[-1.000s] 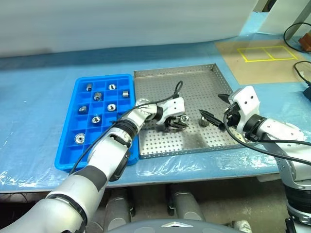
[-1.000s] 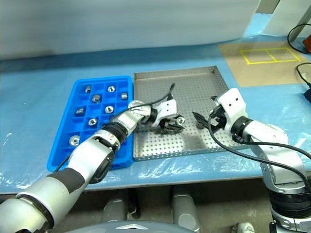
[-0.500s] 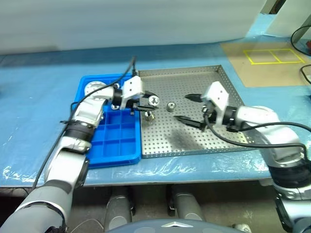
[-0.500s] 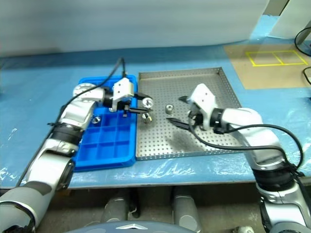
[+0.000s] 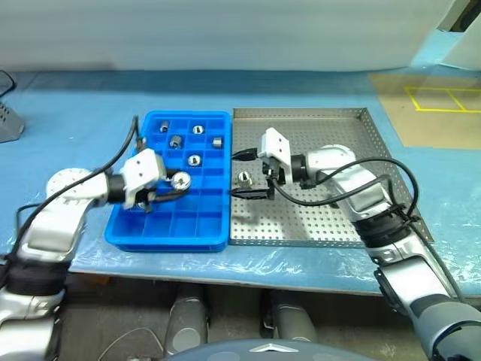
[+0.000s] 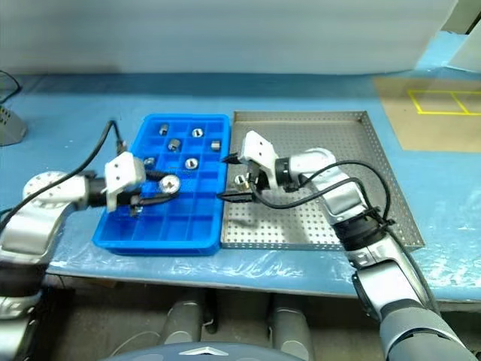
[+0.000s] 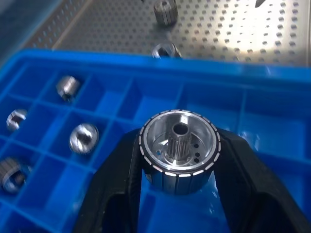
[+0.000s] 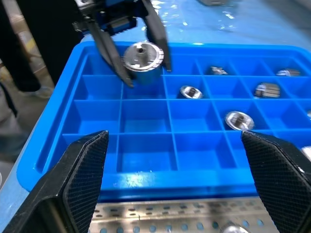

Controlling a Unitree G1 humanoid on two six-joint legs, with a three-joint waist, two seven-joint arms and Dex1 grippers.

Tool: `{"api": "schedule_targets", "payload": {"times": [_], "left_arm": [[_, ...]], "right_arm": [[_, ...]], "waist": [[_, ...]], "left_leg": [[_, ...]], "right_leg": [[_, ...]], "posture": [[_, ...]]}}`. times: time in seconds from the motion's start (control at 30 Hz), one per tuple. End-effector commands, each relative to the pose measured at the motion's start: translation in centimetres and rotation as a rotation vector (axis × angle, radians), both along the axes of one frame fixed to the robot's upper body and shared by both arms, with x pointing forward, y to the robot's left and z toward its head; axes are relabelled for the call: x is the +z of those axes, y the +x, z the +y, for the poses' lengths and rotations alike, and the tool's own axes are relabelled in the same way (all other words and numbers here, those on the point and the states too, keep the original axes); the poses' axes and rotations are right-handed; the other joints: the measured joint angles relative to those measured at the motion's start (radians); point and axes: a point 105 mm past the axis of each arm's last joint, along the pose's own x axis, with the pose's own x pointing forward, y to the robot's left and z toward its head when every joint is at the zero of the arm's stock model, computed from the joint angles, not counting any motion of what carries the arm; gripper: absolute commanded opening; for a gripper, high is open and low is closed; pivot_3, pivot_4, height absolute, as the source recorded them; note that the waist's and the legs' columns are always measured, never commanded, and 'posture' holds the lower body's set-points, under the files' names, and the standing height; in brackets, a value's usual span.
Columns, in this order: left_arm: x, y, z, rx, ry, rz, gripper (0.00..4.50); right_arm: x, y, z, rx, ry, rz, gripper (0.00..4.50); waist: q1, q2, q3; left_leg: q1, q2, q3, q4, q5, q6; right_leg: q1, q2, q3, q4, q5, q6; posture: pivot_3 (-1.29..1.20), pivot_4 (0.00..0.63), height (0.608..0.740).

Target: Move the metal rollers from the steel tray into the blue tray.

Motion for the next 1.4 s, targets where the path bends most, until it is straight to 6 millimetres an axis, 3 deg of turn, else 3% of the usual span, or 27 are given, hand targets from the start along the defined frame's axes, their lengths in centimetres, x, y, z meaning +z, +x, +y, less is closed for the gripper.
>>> {"api": "schedule_targets", "payload": {"times": [0.03, 0.17, 0.37, 0.7, 0.83, 0.87, 0.9, 1.0, 1.23, 1.4], "left_arm": [[1.1, -1.2, 1.4, 0.04, 0.027, -0.045, 1.73], [0.5, -2.3, 2.5, 0.089, 0.033, -0.018, 1.73], [-0.6, -3.0, 1.7, 0.105, 0.02, 0.001, 1.73], [-2.5, -3.0, 0.7, 0.086, 0.044, 0.054, 1.73], [-2.8, -2.5, 1.6, 0.107, 0.062, 0.078, 1.73], [-2.9, -2.4, 1.8, 0.112, 0.067, 0.078, 2.46], [-2.8, -2.1, 1.9, 0.116, 0.078, 0.065, 2.73], [-2.4, -1.2, 1.8, 0.123, 0.093, 0.027, 3.72], [0.7, -0.3, 0.2, 0.07, -0.009, -0.04, 3.72], [4.5, 0.9, -1.8, 0.059, -0.182, -0.121, 3.72]], "right_arm": [[0.3, -0.6, 1.6, 0.106, -0.008, -0.053, 4.5], [0.6, -1.3, 2.9, 0.193, 0.005, -0.048, 4.5], [-0.4, -2.0, 3.0, 0.265, -0.038, -0.032, 4.5], [-0.5, -1.6, 2.7, 0.223, -0.031, -0.043, 4.5], [-0.6, -1.3, 2.4, 0.188, -0.025, -0.051, 4.5], [-0.6, -1.3, 2.3, 0.184, -0.025, -0.051, 4.5], [-0.6, -1.2, 2.3, 0.177, -0.023, -0.051, 4.5], [-0.5, -1.0, 2.1, 0.158, -0.019, -0.054, 4.5], [0.0, -0.5, 1.3, 0.088, 0.013, -0.054, 4.5], [0.7, 1.9, -1.0, -0.076, 0.043, -0.06, 4.5]], "waist": [[0.018, 0.0, 0.0], [0.046, 0.0, 0.0], [0.078, -0.001, 0.0], [0.075, -0.001, 0.0], [0.072, -0.001, 0.0], [0.071, -0.001, 0.0], [0.071, -0.001, 0.0], [0.07, -0.001, 0.0], [0.069, -0.001, 0.0], [0.069, -0.001, 0.0]], "left_leg": [[0.0, 0.0, 0.0, 0.0, 0.0, 0.0], [0.0, 0.0, 0.0, -0.001, 0.001, -0.001], [0.001, 0.0, -0.001, -0.001, 0.001, -0.001], [0.001, 0.0, -0.001, -0.001, 0.001, -0.002], [0.001, 0.0, -0.001, -0.001, 0.001, -0.002], [0.001, 0.0, -0.001, -0.001, 0.001, -0.003], [0.002, 0.0, -0.001, -0.001, 0.001, -0.003], [0.002, 0.0, -0.001, -0.001, 0.002, -0.003], [0.002, 0.0, -0.001, -0.001, 0.002, -0.003], [0.002, 0.0, -0.001, 0.001, 0.002, -0.003]], "right_leg": [[0.0, 0.0, 0.0, 0.0, 0.0, 0.0], [0.0, 0.0, 0.0, 0.001, 0.0, 0.0], [0.001, 0.0, 0.0, 0.001, 0.0, 0.0], [0.0, 0.001, 0.0, 0.001, 0.0, 0.0], [0.0, 0.001, 0.0, 0.001, 0.0, 0.0], [0.0, 0.001, 0.0, 0.001, 0.0, 0.0], [0.0, 0.001, 0.0, 0.002, 0.0, 0.0], [0.0, 0.001, 0.0, 0.002, 0.0, 0.0], [0.0, 0.001, 0.0, 0.003, 0.0, 0.0], [0.0, 0.001, 0.0, 0.005, 0.0, 0.0]], "posture": [[0.25, 0.15, 0.74], [0.3, 0.15, 0.74], [0.32, 0.15, 0.74], [0.28, 0.15, 0.74], [0.27, 0.15, 0.74], [0.26, 0.15, 0.74], [0.25, 0.15, 0.74], [0.24, 0.15, 0.74], [0.19, 0.15, 0.74], [0.17, 0.15, 0.74]]}}
